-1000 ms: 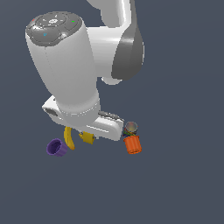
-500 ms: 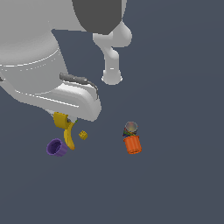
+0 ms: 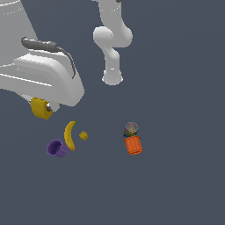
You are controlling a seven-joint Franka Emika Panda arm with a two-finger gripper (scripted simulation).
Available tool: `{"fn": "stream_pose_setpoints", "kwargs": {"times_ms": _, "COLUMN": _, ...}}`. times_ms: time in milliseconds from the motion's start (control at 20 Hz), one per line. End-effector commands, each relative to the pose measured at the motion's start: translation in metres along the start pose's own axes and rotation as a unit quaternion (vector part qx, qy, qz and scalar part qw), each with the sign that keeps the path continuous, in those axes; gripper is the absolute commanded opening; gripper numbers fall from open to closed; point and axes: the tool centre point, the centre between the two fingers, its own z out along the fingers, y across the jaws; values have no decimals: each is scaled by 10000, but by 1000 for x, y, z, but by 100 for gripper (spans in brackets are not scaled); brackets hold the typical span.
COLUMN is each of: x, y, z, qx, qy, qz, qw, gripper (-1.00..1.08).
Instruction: Pick up a designated object from a clutter of objects.
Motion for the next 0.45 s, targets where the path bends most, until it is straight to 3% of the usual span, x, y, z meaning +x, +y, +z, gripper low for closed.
{"fn": "stream_pose_setpoints", "kwargs": {"times_ms": 0, "x": 2, "y": 3, "z": -7, "qx": 0, "qy": -2, "qz": -3, "qw": 10000, "gripper": -100}}
{"fn": "stream_pose_setpoints", "kwargs": {"times_ms": 400, "x": 4, "y": 6, "z": -14, "qx": 0, "qy": -2, "qz": -3, "qw": 10000, "gripper": -100}}
